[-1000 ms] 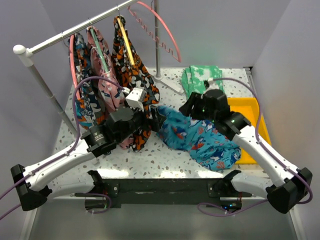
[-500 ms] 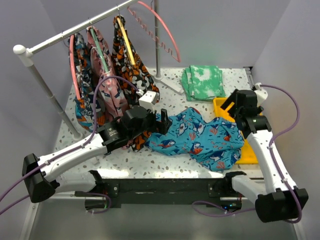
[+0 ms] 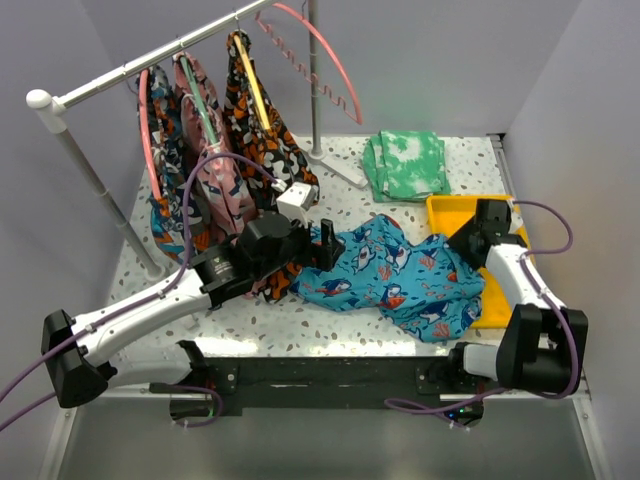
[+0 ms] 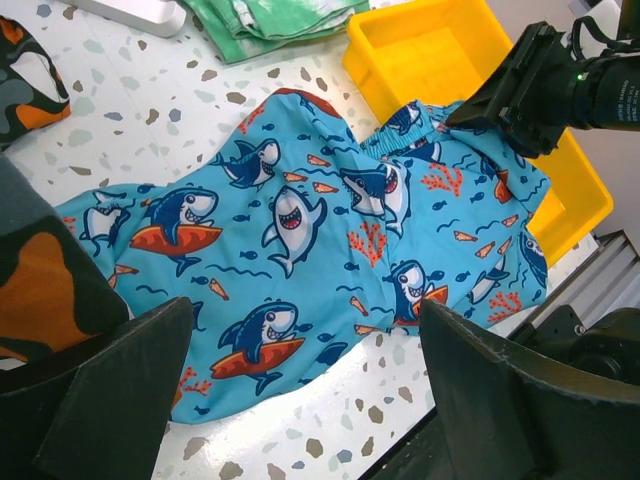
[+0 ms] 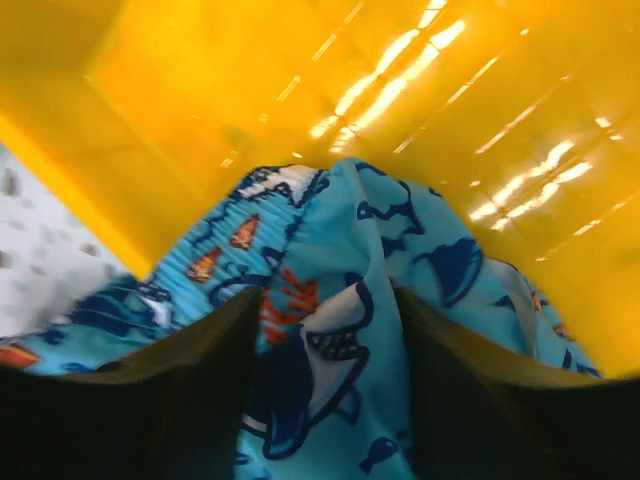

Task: Place the shorts on the hanger

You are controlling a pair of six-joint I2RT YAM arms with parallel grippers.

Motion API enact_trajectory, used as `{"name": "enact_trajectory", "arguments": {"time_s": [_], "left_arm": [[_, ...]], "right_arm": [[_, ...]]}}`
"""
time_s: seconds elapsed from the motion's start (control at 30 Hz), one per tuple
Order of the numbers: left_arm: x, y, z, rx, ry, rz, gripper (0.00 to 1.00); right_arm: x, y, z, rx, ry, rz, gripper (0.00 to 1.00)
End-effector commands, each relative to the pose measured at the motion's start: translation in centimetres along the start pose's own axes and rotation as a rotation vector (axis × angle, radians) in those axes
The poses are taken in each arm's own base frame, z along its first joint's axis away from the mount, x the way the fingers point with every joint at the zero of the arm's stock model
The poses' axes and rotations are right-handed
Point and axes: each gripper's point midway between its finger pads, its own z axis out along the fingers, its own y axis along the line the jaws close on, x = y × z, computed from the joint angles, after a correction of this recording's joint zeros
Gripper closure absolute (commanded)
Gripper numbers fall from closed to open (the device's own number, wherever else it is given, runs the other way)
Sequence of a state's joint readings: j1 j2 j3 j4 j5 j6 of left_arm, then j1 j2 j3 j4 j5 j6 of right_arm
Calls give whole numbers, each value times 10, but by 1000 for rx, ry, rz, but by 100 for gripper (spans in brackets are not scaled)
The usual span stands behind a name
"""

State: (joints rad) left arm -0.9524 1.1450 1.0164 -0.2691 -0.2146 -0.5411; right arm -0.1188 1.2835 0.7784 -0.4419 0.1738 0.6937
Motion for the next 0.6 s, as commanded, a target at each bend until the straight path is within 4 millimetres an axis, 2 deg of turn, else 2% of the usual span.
{"name": "enact_trajectory", "arguments": {"time_s": [0.0,0.03,0.07,0.13,0.17,0.23,0.27,0.3,0.33,0.37,0.4,0.43,0.47,0.5,0.53,0.57], "left_arm": [[-15,-5,-8,22,-60,-24,0],[-15,-4,-8,20,-59,-24,0],[-15,-4,-8,18,-62,-26,0],[-17,-4,-8,17,-68,-30,0],[-16,-3,-7,13,-68,-33,0],[-18,-3,-6,12,-74,-38,0],[-19,-1,-5,3,-77,-43,0],[-20,0,-5,-1,-79,-46,0],[-20,1,-4,-7,-80,-48,0],[-22,5,-3,-26,-85,-56,0],[-21,9,-3,-43,-82,-62,0],[-22,14,-2,-57,-83,-70,0],[-25,23,-2,-84,-90,-103,0],[-24,29,-3,-100,-87,-118,0],[-25,34,-4,-108,-93,-130,1],[-26,43,-6,-127,-106,-154,1]], "right_arm": [[-29,37,-23,-171,-78,53,85],[-34,39,-34,-186,-93,51,95],[-42,48,-44,-229,-110,38,100],[-53,67,-62,-333,-144,21,100],[-55,85,-79,-436,-139,10,100],[-38,126,-110,-637,-74,-50,100],[-38,144,-132,-701,-91,-96,100],[-28,158,-147,-737,-100,-154,100],[7,182,-172,-819,-54,-260,100],[15,196,-194,-879,-64,-319,100],[27,203,-208,-922,-52,-354,100],[49,212,-230,-999,-21,-406,100],[63,213,-241,-1053,-1,-442,100],[70,212,-263,-1133,-9,-468,100],[88,212,-283,-1220,15,-519,100],[101,203,-279,-1225,31,-552,100]]}}
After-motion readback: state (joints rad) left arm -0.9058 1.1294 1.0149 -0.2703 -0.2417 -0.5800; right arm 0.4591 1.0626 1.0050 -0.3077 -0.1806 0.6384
